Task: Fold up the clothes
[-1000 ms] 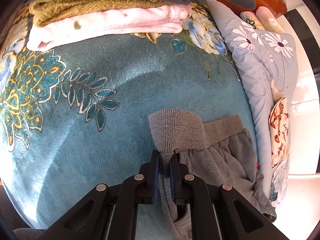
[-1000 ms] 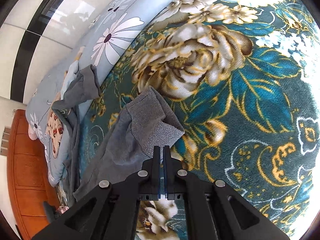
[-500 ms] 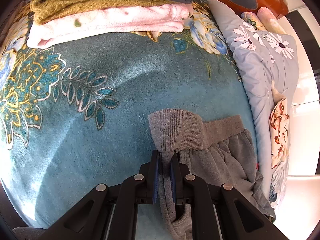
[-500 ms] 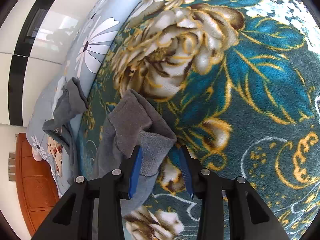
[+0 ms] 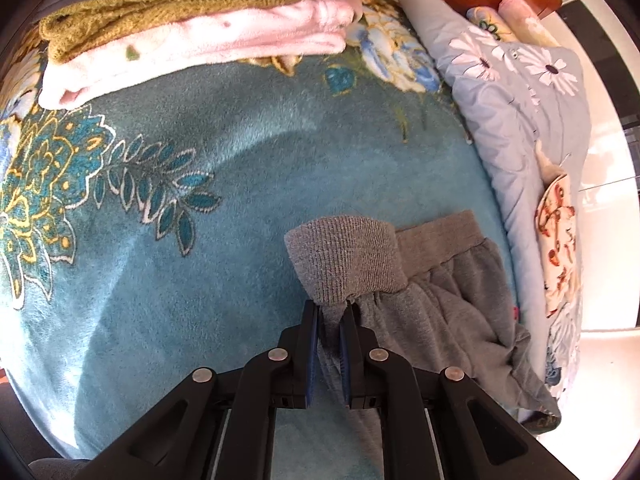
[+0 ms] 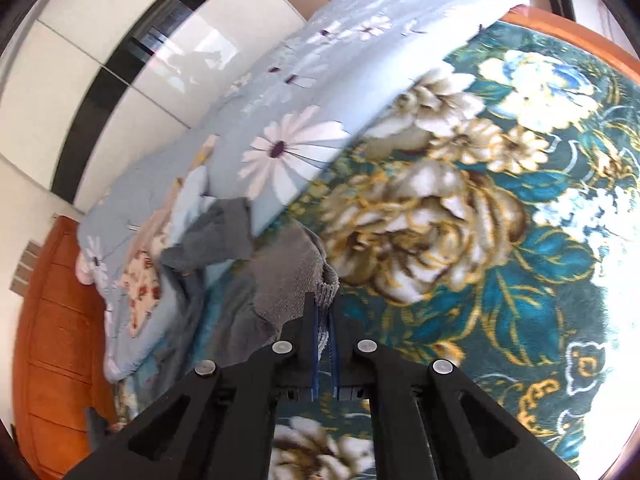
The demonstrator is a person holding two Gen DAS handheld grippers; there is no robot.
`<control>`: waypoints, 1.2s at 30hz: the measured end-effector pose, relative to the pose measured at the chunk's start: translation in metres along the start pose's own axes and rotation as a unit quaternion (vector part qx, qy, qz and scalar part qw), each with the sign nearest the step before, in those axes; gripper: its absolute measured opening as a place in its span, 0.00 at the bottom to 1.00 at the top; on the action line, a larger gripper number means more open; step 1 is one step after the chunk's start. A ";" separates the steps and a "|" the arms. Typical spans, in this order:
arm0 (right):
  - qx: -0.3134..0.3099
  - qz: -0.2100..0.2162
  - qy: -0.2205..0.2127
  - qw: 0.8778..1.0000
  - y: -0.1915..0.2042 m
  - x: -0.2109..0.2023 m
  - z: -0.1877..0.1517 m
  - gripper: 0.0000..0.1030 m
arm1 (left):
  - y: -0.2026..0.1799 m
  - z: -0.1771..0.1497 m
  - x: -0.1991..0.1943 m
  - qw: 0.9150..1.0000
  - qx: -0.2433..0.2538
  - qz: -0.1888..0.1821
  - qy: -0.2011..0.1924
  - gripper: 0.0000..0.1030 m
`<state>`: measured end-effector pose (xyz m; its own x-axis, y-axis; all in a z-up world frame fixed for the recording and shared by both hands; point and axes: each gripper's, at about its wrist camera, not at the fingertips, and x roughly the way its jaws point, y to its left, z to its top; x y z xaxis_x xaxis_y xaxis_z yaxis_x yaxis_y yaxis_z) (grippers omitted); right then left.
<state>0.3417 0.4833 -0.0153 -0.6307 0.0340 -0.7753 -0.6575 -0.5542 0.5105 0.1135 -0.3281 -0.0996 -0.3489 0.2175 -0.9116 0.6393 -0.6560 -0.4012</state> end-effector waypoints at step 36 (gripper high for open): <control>-0.318 -0.029 0.123 0.940 0.147 0.100 -0.072 0.27 | 0.030 -0.005 -0.002 0.995 -0.098 -0.022 0.009 0.58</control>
<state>0.2115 0.3453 -0.0446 -0.4361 -0.0705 -0.8971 -0.2591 -0.9449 0.2002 0.1370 -0.3443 -0.1104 -0.3691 0.2568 -0.8932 0.7457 -0.4918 -0.4495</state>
